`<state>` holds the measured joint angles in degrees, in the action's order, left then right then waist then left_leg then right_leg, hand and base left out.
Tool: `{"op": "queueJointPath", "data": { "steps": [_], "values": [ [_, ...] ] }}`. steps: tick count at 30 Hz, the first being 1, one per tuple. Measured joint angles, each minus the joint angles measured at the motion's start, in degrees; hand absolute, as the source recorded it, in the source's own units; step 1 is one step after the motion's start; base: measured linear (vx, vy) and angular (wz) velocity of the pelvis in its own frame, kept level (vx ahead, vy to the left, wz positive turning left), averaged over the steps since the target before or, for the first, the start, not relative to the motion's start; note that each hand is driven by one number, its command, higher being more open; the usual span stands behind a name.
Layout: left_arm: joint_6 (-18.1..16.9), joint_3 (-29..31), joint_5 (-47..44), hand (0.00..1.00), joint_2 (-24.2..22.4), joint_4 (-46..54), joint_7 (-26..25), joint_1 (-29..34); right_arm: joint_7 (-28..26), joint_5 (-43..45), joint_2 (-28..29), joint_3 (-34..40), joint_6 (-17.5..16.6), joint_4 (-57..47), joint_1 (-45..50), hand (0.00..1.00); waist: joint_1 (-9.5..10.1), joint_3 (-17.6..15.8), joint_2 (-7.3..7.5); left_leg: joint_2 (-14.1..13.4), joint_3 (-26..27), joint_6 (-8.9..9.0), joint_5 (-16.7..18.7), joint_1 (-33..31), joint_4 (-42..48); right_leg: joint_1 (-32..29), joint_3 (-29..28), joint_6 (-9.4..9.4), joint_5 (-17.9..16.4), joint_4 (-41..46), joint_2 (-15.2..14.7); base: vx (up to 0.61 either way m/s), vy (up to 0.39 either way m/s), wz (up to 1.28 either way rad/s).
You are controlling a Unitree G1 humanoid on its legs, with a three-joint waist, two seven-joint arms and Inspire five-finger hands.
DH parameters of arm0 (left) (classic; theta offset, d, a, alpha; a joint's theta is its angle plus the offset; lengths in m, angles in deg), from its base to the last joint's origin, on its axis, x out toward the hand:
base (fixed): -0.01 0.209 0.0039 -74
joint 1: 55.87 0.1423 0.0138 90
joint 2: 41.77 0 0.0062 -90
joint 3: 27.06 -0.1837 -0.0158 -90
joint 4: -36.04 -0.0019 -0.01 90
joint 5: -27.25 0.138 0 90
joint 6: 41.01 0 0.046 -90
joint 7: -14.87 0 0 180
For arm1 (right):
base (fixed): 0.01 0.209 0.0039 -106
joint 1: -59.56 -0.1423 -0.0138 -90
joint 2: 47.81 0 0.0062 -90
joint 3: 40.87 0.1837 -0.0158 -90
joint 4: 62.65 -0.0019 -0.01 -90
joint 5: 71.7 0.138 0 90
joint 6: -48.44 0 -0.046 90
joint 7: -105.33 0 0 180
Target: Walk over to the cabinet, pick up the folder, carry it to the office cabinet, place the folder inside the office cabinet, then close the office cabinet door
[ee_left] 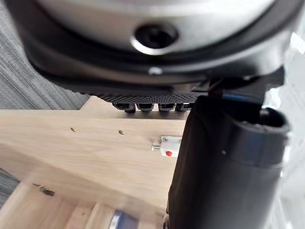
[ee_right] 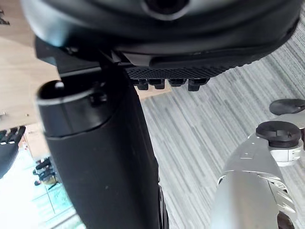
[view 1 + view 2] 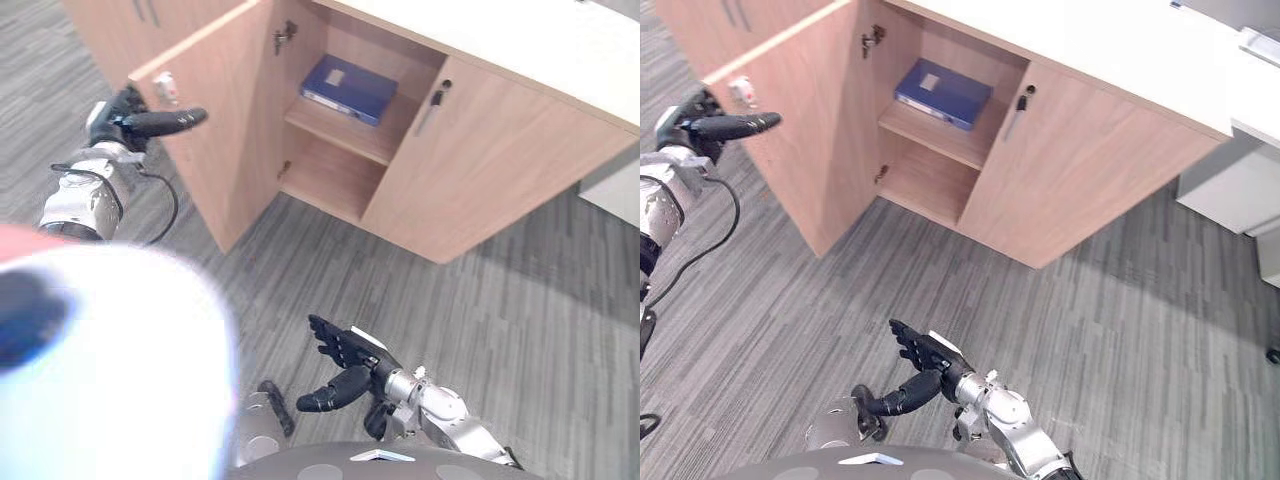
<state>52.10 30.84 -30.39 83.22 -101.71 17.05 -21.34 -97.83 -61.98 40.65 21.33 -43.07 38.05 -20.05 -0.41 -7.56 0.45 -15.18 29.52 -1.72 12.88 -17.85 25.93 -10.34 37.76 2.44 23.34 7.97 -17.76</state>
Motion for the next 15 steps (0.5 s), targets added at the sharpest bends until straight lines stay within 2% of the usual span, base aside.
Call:
{"op": "queueJointPath", "data": {
  "steps": [4, 8, 12, 15],
  "values": [
    [0.2, -1.8, -1.4, 1.00, 0.9, 6.0, 4.8, 1.5, -0.5, 0.0, -0.6, -1.5, 0.0, -0.2, -1.1, 1.00, 0.23, 0.1, 0.03, 0.7, -0.8, -0.39, 0.1, 0.0, -0.1, 0.8, -0.1, 0.47, 0.4, -0.1, -0.5, 0.04, 0.019, 0.16],
    [0.1, -1.8, -2.7, 1.00, -0.5, 5.9, 7.0, 1.6, -0.6, 0.0, -0.8, -2.1, 0.0, -0.2, -2.9, 1.00, -0.11, 0.4, -0.05, 0.7, 0.3, -0.53, 0.1, 0.6, 0.0, 1.1, -0.3, 0.40, 0.5, -0.7, -0.3, 0.03, -0.027, -0.14],
    [-0.7, 0.4, -2.5, 1.00, -1.8, 0.7, 8.8, 0.9, -0.6, 0.8, -2.1, -2.6, -0.1, -0.4, -4.0, 1.00, -2.80, 1.1, -1.08, 0.1, 2.3, -0.53, 0.1, 2.6, -0.2, 1.5, -0.4, 0.22, 0.8, -1.6, 0.2, 0.01, -0.028, -0.26],
    [-0.7, 1.5, -1.3, 1.00, -3.1, -3.9, 8.2, -1.8, -0.7, 0.5, -3.2, -3.3, -0.1, -0.3, -3.6, 1.00, -3.26, 1.3, -1.62, -0.6, 2.9, -0.50, 0.1, 2.8, -0.3, 1.5, -0.4, -0.22, 1.1, -2.7, 1.0, -0.02, -0.033, -0.18]
  ]
}}
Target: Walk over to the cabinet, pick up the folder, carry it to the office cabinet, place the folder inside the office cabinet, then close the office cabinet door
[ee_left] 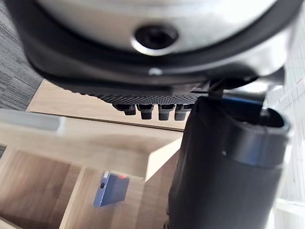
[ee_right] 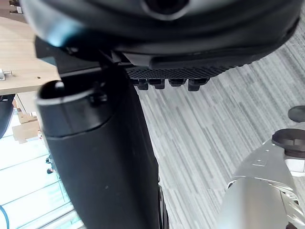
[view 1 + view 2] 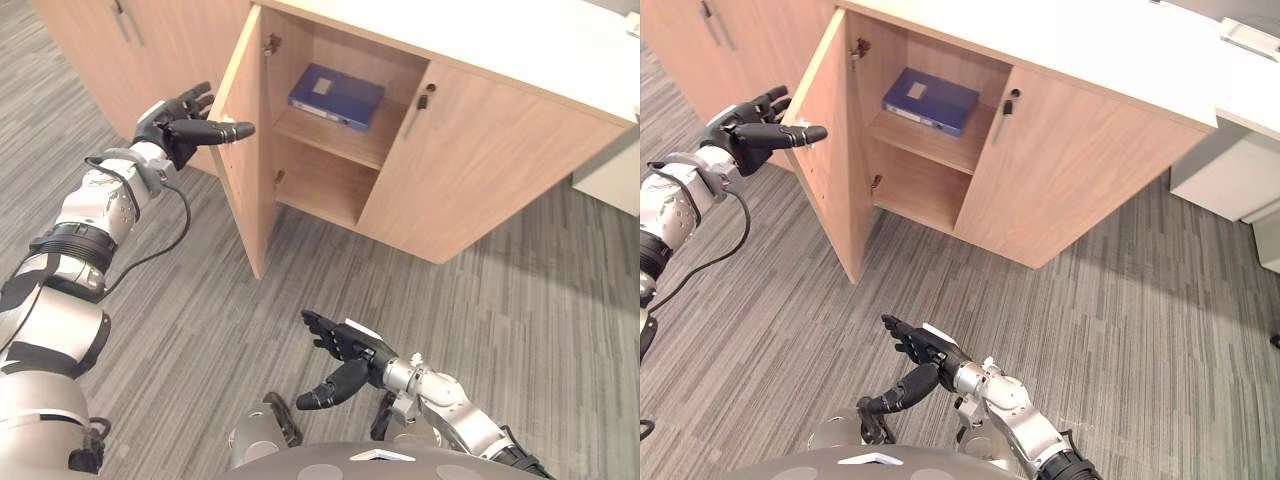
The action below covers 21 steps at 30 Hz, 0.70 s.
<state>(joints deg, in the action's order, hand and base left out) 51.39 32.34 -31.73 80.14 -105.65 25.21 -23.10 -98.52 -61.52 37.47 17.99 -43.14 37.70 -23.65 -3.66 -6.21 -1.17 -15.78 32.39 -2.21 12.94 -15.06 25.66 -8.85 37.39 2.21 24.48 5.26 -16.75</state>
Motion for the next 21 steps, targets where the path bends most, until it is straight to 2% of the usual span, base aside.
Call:
{"op": "queueJointPath", "data": {
  "steps": [6, 8, 11, 15, 18, 21],
  "values": [
    [0.0, -0.4, 5.5, 1.00, -1.1, -2.3, -0.2, -9.4, -1.1, -0.4, 0.0, -0.1, 0.1, 0.0, 1.4, 1.00, -0.29, 0.0, -1.17, 0.0, 0.2, 0.33, -0.8, 0.6, -1.0, 0.4, 0.1, -0.01, 0.0, -0.5, 0.1, -0.05, -0.026, -0.02],
    [-0.7, -3.2, 5.9, 1.00, -1.5, -2.3, 0.3, -15.4, -1.9, -0.4, 0.1, 0.0, 0.1, 0.1, 1.0, 1.00, -1.05, 0.2, -1.63, 0.8, -0.5, 0.11, -1.4, 0.5, -1.5, 0.6, 0.4, -0.01, 0.0, -0.2, -0.1, -0.04, -0.011, 0.17],
    [-1.8, -5.4, 5.8, 1.00, -1.6, -1.0, 2.3, -20.1, -2.2, -0.2, 0.3, 0.2, 0.1, 0.1, 0.7, 1.00, -1.87, 0.7, -2.30, 1.2, -0.8, 0.00, -1.6, 0.7, -1.8, 1.0, 0.4, 0.00, 0.0, 0.0, -0.5, -0.03, 0.011, 0.10],
    [-3.4, -10.9, 5.4, 1.00, -1.4, 7.2, 3.9, -20.9, -2.1, -0.2, 0.2, 0.1, 0.1, 0.3, 0.1, 1.00, -2.05, 1.3, -3.11, 1.2, -0.5, 0.03, -1.6, 1.3, -2.1, 0.9, 0.4, 0.00, 0.0, 0.6, -0.6, -0.03, -0.005, -0.02],
    [-3.3, -15.0, 3.5, 1.00, -2.1, 10.5, 5.2, -20.9, -1.9, -0.3, 0.2, -0.2, 0.1, 0.4, -1.9, 1.00, -2.95, 1.3, -3.15, 1.5, 0.4, 0.19, -2.1, 1.8, -3.0, 0.5, 0.3, -0.01, 0.0, 0.6, -0.8, -0.05, -0.018, -0.11],
    [-2.5, -16.0, 0.5, 1.00, -2.4, 12.3, 5.9, -20.9, -1.7, -0.2, 0.1, -0.1, 0.1, 0.4, -3.0, 1.00, -3.49, 1.5, -3.30, 1.6, 1.8, 0.23, -3.1, 2.1, -3.9, -0.3, 0.2, 0.00, 0.0, -0.2, -0.6, -0.03, -0.042, -0.22]
  ]
}}
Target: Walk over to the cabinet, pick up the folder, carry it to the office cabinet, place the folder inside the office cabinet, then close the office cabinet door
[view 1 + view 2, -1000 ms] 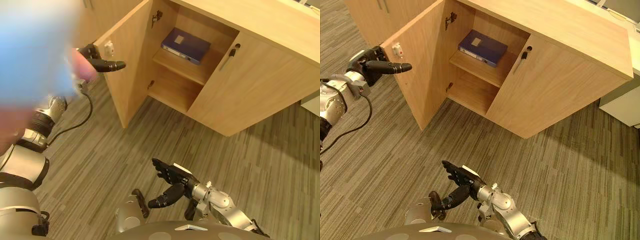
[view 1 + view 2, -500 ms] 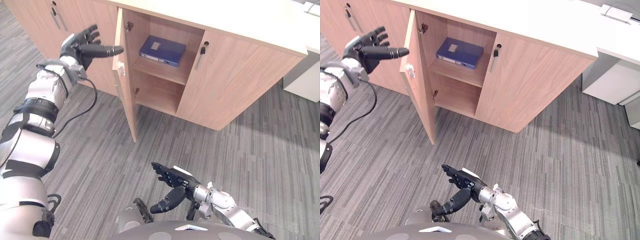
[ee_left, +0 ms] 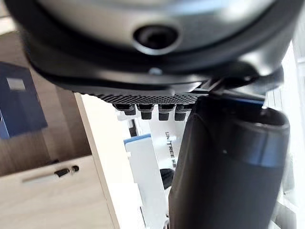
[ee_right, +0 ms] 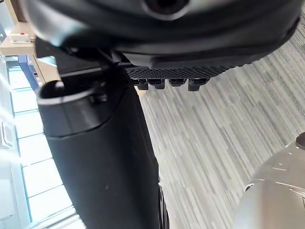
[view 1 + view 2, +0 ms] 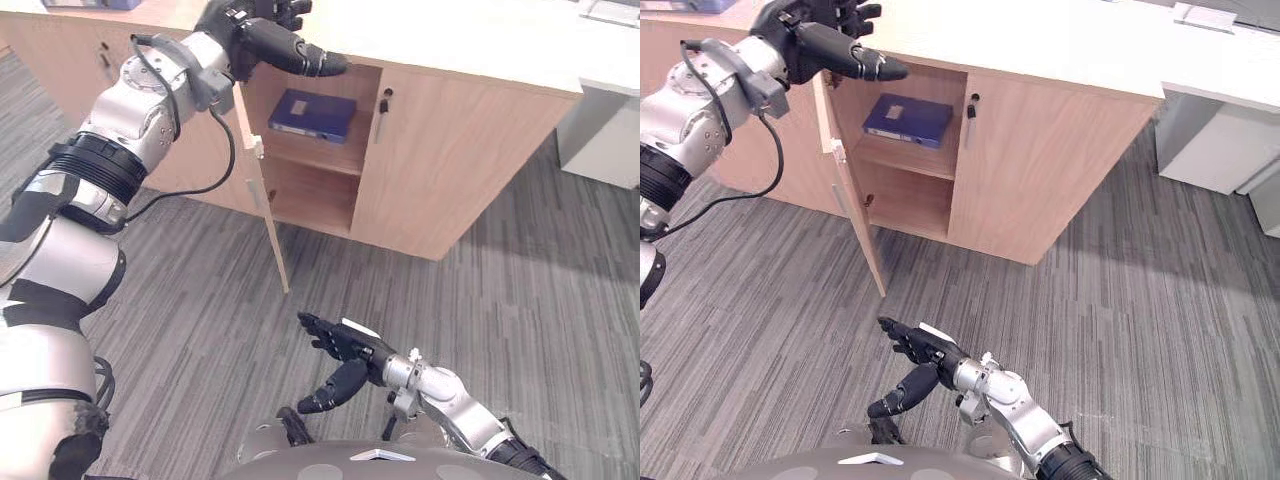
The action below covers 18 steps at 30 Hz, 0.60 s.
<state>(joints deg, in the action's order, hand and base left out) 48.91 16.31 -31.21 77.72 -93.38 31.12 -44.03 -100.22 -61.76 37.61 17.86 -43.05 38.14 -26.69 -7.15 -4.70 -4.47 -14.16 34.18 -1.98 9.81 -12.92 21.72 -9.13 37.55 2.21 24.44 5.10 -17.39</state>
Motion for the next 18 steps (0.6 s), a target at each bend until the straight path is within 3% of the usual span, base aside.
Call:
{"op": "queueJointPath", "data": {
  "steps": [4, 6, 8, 10, 12, 13, 16, 18],
  "values": [
    [0.3, 2.5, -3.7, 1.00, 1.2, 1.6, 0.7, -0.7, -0.1, 1.7, -0.3, 1.8, 0.0, 0.0, 1.5, 1.00, 0.06, 0.4, -0.28, -0.5, 1.0, 0.37, -0.2, 0.5, 0.0, 0.3, -0.1, 0.00, 0.0, -1.7, 1.0, 0.01, -0.056, -0.17],
    [0.0, 7.5, -5.2, 1.00, 3.4, 5.6, 0.6, 0.1, -0.1, 2.2, -0.3, 3.5, -0.1, 0.1, 2.9, 1.00, 0.36, 0.4, -0.27, -0.8, 1.4, 0.61, -0.1, 0.4, 0.1, 0.3, -0.2, -0.01, 0.0, -2.6, 1.5, 0.00, -0.052, -0.14],
    [-3.1, 17.8, -6.3, 1.00, 5.2, 12.6, -0.4, 5.8, 0.4, 2.0, 0.0, 4.5, -0.3, 1.3, 4.5, 1.00, 1.08, 1.4, 0.02, -1.2, 1.5, 1.66, 0.4, 0.6, 0.0, 1.5, -0.2, -0.07, -0.1, -5.4, 2.6, 0.03, -0.068, -0.08],
    [-7.7, 34.3, -6.3, 1.00, 5.7, 22.3, -3.5, 19.5, 2.2, -0.4, 0.9, 5.0, -0.5, 3.8, 5.9, 1.00, 2.42, 2.8, 0.64, -1.3, 1.4, 2.65, -0.5, 1.9, -1.1, 3.4, 0.4, -1.31, -1.5, -7.1, 3.6, 0.08, -0.118, 0.03],
    [-9.3, 42.0, -6.1, 1.00, 5.4, 25.1, -4.6, 26.7, 2.6, -0.8, 1.2, 5.8, -0.6, 4.4, 6.5, 1.00, 2.57, 3.5, 0.78, -1.0, 0.8, 2.64, -1.4, 2.4, -2.1, 4.0, 1.4, -1.15, -2.6, -7.1, 3.7, 0.05, -0.108, 0.20],
    [-10.5, 49.2, -5.2, 1.00, 4.1, 26.5, -6.4, 33.5, 3.3, -0.8, 1.7, 6.9, -0.7, 4.7, 7.4, 1.00, 2.76, 4.6, 1.29, -0.3, 0.0, 2.94, -2.2, 2.5, -3.3, 4.5, 2.1, -1.07, -4.0, -7.0, 3.7, 0.06, -0.128, 0.32],
    [-12.4, 65.4, -3.9, 1.00, -0.8, 26.8, -9.6, 48.1, 4.1, -2.9, 3.1, 10.3, -1.7, 5.2, 8.4, 1.00, 4.47, 6.0, 2.00, 0.0, -1.1, 3.92, -3.4, 2.7, -5.4, 5.0, 3.1, -0.95, -5.2, -7.1, 4.1, 0.04, -0.094, 0.21],
    [-12.8, 80.8, -3.9, 1.00, -8.8, 26.2, -12.3, 60.6, 4.4, -2.9, 4.6, 12.6, -2.4, 7.1, 9.1, 1.00, 5.80, 6.8, 2.87, 0.6, -1.5, 4.15, -4.5, 4.4, -8.4, 5.8, 3.2, -0.93, -5.3, -7.0, 4.3, 0.03, -0.050, 0.16]
  ]
}}
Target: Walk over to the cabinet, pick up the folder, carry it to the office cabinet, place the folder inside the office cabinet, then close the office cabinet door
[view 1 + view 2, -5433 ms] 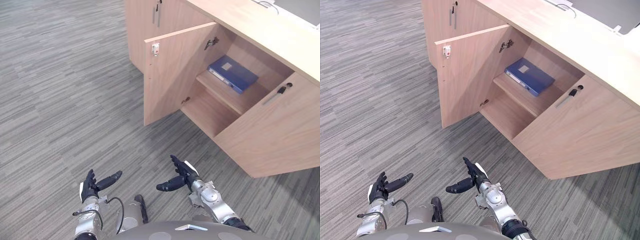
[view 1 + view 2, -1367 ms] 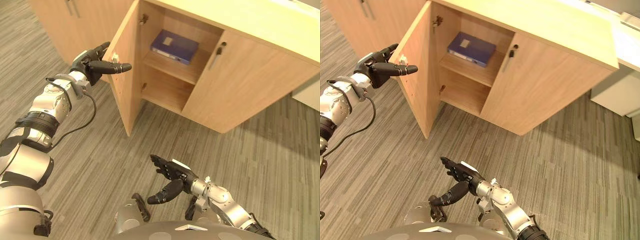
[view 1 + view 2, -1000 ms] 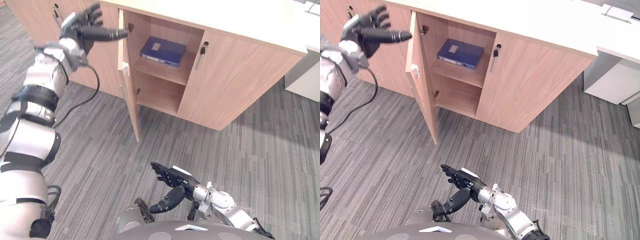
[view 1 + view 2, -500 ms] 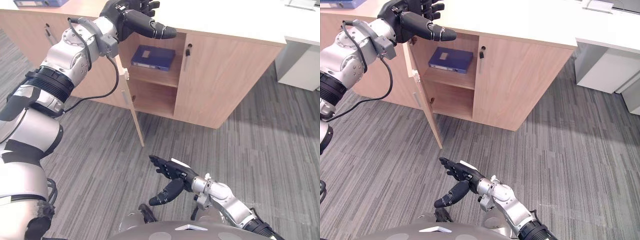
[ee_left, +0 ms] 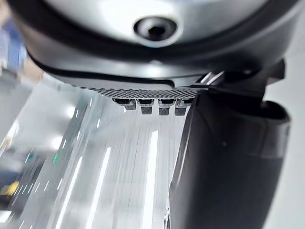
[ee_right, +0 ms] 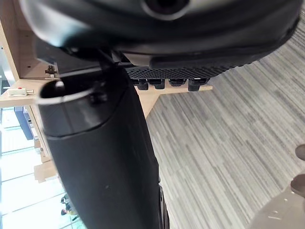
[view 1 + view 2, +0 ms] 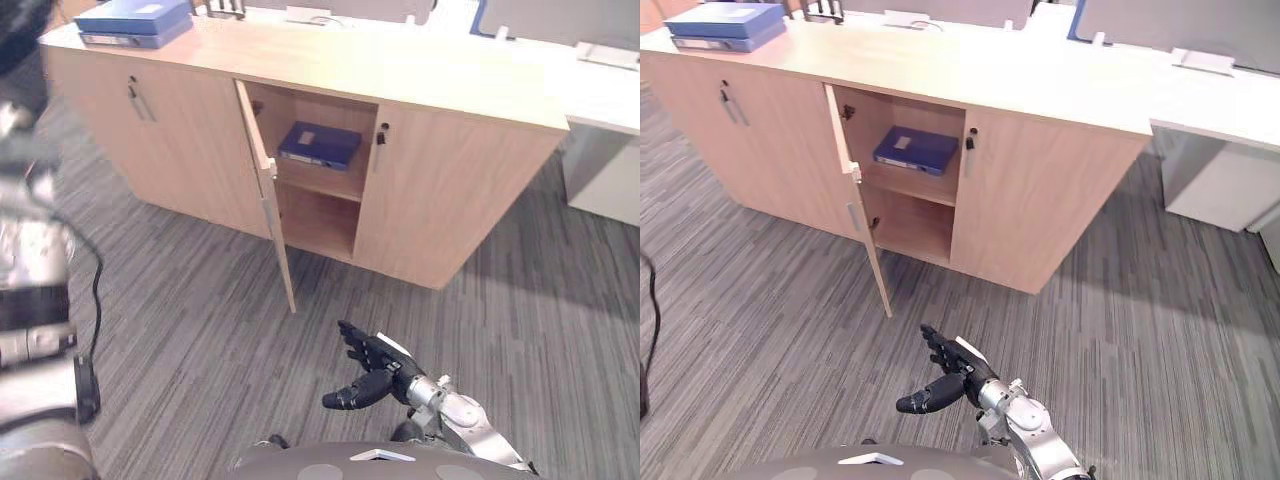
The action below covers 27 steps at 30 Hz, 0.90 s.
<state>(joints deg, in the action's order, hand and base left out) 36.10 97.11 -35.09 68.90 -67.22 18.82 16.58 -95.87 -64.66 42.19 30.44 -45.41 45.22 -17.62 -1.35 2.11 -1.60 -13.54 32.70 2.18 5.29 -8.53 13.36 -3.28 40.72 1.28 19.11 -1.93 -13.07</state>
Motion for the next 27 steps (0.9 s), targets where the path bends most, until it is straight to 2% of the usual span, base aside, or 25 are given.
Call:
{"op": "queueJointPath", "data": {
  "steps": [1, 3, 4, 6, 8, 12, 15, 16, 18, 20, 22, 23, 25, 27],
  "values": [
    [-0.6, 3.6, 0.1, 1.00, -2.4, -0.1, -0.8, 3.0, 0.0, 0.0, 0.2, 0.6, -0.1, 0.5, 0.2, 1.00, 0.22, 0.3, 0.23, 0.1, -0.1, 0.07, -0.2, 0.3, -0.6, 0.1, 0.0, 0.00, 0.0, 0.0, 0.0, 0.04, -0.024, 0.09],
    [-2.3, 14.6, 1.4, 1.00, -12.7, -1.5, -5.2, 12.6, 0.4, -0.1, 1.2, 2.1, -0.3, 2.2, 1.4, 1.00, 1.62, 1.0, 1.03, 0.5, -0.9, 0.33, -0.7, 1.2, -2.3, 0.5, 0.4, -0.02, 0.0, 0.7, 0.0, 0.06, -0.001, 0.15],
    [-2.6, 16.1, 1.8, 1.00, -15.2, -1.8, -6.5, 14.6, 0.4, -0.1, 1.3, 2.3, -0.2, 2.5, 1.7, 1.00, 1.81, 1.3, 1.42, 0.7, -1.4, 0.44, -0.9, 1.2, -2.7, 0.7, 0.8, -0.02, 0.0, 0.9, -0.2, 0.06, 0.025, 0.34],
    [-3.5, 17.6, 3.3, 1.00, -23.4, -4.5, -10.2, 23.8, 0.8, -0.3, 1.2, 2.9, -0.3, 2.6, 2.0, 1.00, 2.82, 1.9, 2.34, 1.8, -2.4, 0.56, -1.5, 1.6, -3.8, 0.8, 2.1, 0.05, -0.1, 2.1, -1.2, 0.05, 0.062, 0.35],
    [-3.4, 17.3, 3.8, 1.00, -28.0, -10.7, -11.0, 28.3, 1.1, -2.0, 1.4, 3.4, -0.3, 2.7, 1.3, 1.00, 3.02, 1.9, 2.32, 2.8, -2.7, 0.42, -1.3, 2.3, -4.2, 1.5, 2.3, 0.10, -0.1, 2.9, -2.4, 0.03, 0.082, 0.18],
    [-1.9, 14.5, 4.7, 1.00, -31.6, -26.8, -11.5, 31.7, 1.2, -2.3, 1.5, 2.2, -0.3, 4.4, -1.6, 1.00, 3.39, 1.9, 2.38, 4.1, -2.4, 0.17, -1.1, 3.0, -4.6, 1.9, 2.2, 0.17, -0.2, 2.8, -3.6, 0.00, 0.028, 0.02],
    [1.3, 10.2, 11.4, 1.00, -32.6, -38.4, -9.9, 32.3, 1.4, -2.3, 1.5, 1.0, -0.3, 6.7, -3.6, 1.00, 3.57, 1.8, 2.38, 4.5, -2.3, 0.16, -1.1, 3.0, -4.6, 1.9, 2.0, 1.16, -1.0, 2.7, -3.9, -0.01, -0.009, -0.02],
    [2.7, 6.8, 15.5, 1.00, -33.2, -42.3, -8.3, 32.8, 1.5, -2.3, 1.4, 0.3, -0.3, 7.4, -4.4, 1.00, 3.44, 1.5, 2.45, 4.8, -2.2, 0.24, -1.1, 3.2, -4.7, 2.0, 1.6, 1.81, -1.9, 2.8, -4.2, -0.02, -0.032, -0.05],
    [3.9, 4.5, 18.2, 1.00, -33.7, -44.5, -6.9, 32.9, 1.5, -2.3, 1.1, -0.1, -0.3, 7.5, -5.0, 1.00, 3.43, 1.1, 2.67, 5.2, -1.8, 0.30, -1.2, 3.4, -4.8, 2.0, 1.5, 1.98, -3.2, 2.8, -4.5, -0.03, -0.051, -0.08],
    [6.1, -2.3, 25.3, 1.00, -34.2, -48.3, -3.8, 32.7, 1.6, -2.3, 1.0, -0.9, -0.3, 8.7, -7.4, 1.00, 3.31, -0.3, 3.49, 6.5, -0.8, 0.35, -1.3, 4.1, -5.2, 2.2, 1.4, 2.50, -7.8, 2.7, -5.5, -0.04, -0.088, -0.20],
    [6.9, -6.7, 30.0, 1.00, -34.4, -49.9, -2.2, 32.0, 1.7, -2.3, 0.5, -1.5, -0.3, 9.3, -8.7, 1.00, 3.22, -1.2, 3.86, 6.9, -0.8, 0.84, -1.8, 4.7, -5.9, 2.1, 1.4, 3.40, -10.8, 2.8, -5.6, -0.02, -0.118, -0.17],
    [7.2, -9.7, 32.7, 1.00, -34.6, -50.7, -1.0, 31.4, 1.7, -2.3, -0.3, -2.3, -0.3, 9.7, -9.7, 1.00, 3.12, -1.9, 3.48, 6.9, -0.8, 1.60, -2.8, 5.4, -7.5, 1.9, 1.3, 3.43, -11.6, 2.8, -5.5, -0.01, -0.098, -0.15],
    [7.9, -12.2, 36.7, 1.00, -33.9, -51.0, 0.4, 30.9, 1.6, -2.4, -0.4, -2.7, -0.3, 10.4, -10.3, 1.00, 3.01, -2.2, 3.32, 6.9, -0.7, 1.99, -4.4, 6.0, -10.2, 1.1, 0.9, 3.03, -11.9, 2.7, -4.7, 0.02, -0.092, -0.18],
    [8.0, -17.3, 41.3, 1.00, -32.2, -51.1, 0.6, 29.8, 1.6, -4.1, -0.5, -4.0, -0.3, 14.0, -11.7, 1.00, 2.84, -2.4, 3.17, 6.7, -0.4, 2.34, -6.9, 7.0, -14.0, 0.3, 0.3, 2.65, -12.2, 1.8, -2.9, 0.07, -0.120, -0.22]
  ]
}}
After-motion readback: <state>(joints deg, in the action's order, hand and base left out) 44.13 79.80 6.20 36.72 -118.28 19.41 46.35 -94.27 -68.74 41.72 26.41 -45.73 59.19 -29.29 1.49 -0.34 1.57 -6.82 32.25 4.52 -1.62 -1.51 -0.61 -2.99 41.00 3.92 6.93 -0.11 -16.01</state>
